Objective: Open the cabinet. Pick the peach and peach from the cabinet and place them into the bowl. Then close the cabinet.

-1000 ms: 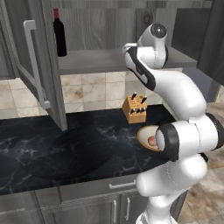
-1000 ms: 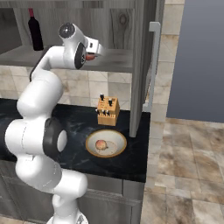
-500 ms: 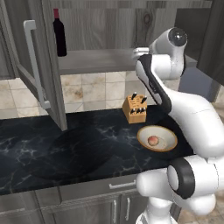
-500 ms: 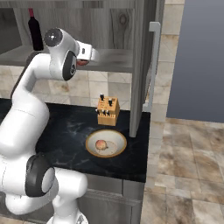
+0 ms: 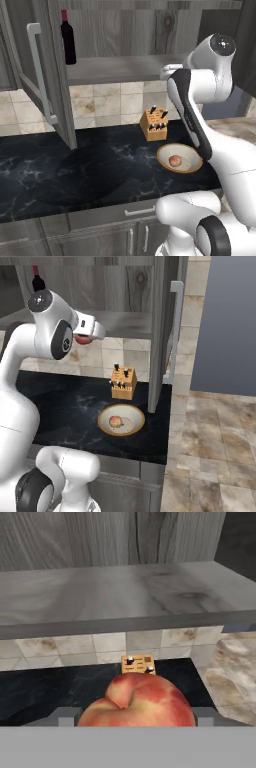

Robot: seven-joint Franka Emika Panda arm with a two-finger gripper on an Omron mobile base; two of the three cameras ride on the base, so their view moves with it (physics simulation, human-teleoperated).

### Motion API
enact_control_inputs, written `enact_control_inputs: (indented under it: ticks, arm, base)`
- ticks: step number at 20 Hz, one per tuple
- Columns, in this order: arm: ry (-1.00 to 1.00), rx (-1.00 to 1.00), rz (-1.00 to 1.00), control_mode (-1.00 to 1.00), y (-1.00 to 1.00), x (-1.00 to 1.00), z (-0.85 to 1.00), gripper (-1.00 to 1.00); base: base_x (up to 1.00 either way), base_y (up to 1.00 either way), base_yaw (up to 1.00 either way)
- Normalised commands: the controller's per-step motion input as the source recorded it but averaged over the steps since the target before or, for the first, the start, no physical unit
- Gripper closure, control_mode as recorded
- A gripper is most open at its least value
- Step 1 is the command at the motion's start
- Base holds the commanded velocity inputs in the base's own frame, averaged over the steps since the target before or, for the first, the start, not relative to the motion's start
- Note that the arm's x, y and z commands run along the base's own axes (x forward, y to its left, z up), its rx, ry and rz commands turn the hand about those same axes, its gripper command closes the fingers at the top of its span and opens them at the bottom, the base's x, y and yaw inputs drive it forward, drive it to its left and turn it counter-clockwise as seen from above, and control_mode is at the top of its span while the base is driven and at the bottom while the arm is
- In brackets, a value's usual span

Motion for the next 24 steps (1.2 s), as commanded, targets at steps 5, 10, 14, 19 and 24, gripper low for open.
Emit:
enact_control_inputs:
  ticks: [5, 10, 14, 19, 24]
  arm:
    - [0.05, 0.0, -0.02, -1.0, -0.13, -0.43, -0.46, 1.0]
    - [0.06, 0.0, -0.02, -1.0, -0.11, -0.13, -0.68, 1.0]
    - [0.06, 0.0, -0.01, -1.0, -0.06, 0.0, -0.75, 1.0]
    - [0.09, 0.0, -0.02, -1.0, -0.13, 0.0, -0.61, 1.0]
    - [0.1, 0.0, -0.03, -1.0, -0.19, 0.0, -0.56, 1.0]
  base:
    - [0.0, 0.0, 0.0]
    - [0.0, 0.0, 0.0]
    - [0.0, 0.0, 0.0]
    - [0.0, 0.0, 0.0]
    - [0.0, 0.0, 0.0]
